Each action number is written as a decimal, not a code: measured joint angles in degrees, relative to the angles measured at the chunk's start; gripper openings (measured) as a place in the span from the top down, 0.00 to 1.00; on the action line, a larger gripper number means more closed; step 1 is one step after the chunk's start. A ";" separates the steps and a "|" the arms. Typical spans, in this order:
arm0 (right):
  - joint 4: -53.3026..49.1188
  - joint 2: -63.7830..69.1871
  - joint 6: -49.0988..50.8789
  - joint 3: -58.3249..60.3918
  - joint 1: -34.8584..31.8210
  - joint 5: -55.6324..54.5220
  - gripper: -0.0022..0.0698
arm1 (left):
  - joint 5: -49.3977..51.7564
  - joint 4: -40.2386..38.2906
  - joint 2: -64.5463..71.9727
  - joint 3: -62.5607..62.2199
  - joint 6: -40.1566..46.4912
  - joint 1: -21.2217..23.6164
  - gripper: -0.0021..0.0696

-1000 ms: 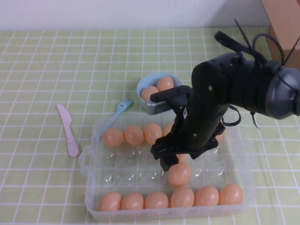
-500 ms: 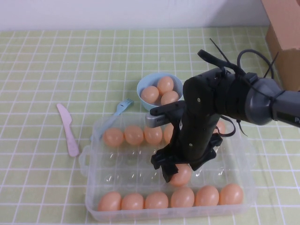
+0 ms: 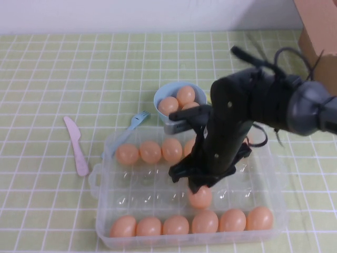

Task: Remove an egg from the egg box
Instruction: Pick up the egg from the plastic box, then place the egg in the bowl

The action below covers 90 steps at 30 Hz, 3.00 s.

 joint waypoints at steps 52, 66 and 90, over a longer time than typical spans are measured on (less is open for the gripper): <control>-0.10 1.27 -3.78 1.68 -0.07 -2.19 0.46 | 0.00 0.00 0.00 0.00 0.00 0.00 0.98; -5.79 -9.89 -3.58 -2.59 -0.09 0.76 0.46 | 0.00 0.00 0.00 0.00 0.00 0.00 0.98; -7.68 22.35 -10.20 -41.29 -7.62 -1.14 0.47 | 0.00 0.00 0.00 0.00 0.00 0.00 0.98</control>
